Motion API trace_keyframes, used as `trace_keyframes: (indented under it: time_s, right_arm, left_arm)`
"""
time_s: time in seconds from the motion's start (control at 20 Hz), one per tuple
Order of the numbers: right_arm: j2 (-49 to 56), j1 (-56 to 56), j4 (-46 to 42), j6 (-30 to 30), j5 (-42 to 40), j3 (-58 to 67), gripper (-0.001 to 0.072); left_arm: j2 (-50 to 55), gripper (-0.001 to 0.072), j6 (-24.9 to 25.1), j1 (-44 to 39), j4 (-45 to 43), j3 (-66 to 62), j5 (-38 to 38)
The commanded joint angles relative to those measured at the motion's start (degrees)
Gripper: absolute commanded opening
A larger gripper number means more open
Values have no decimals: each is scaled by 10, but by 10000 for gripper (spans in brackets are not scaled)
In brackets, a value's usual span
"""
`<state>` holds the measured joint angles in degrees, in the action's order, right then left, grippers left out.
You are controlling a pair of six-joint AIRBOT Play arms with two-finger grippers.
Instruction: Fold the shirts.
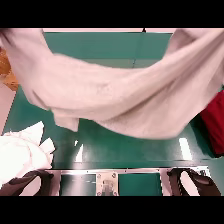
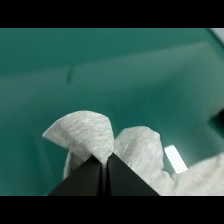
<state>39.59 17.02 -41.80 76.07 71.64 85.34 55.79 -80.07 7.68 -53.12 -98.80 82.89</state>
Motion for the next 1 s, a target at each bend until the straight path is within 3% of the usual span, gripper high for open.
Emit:
trace_keyframes:
  time_s: [0.0,0.1,0.35,0.55,0.65,0.7,0.95]
  right_arm:
    - [-27,1,-7,-3,4,-172,12]
    - [-25,0,-6,-12,-20,-318,11]
    - [14,-1,14,-40,-188,-625,12]
    - [63,-1,23,-63,-217,-663,12]
    - [65,-1,23,-68,-217,-661,11]
    - [65,-1,23,-68,-214,-659,12]
    - [65,0,21,-78,-186,-657,12]
  left_arm:
    - [-4,20,-16,0,14,173,7]
    - [-4,21,23,0,26,308,-55]
    - [0,20,101,0,90,606,-317]
    - [56,45,163,0,147,650,-349]
    - [72,666,167,1,141,642,-358]
    - [72,709,167,7,122,628,-352]
    - [72,710,129,97,-47,514,-187]
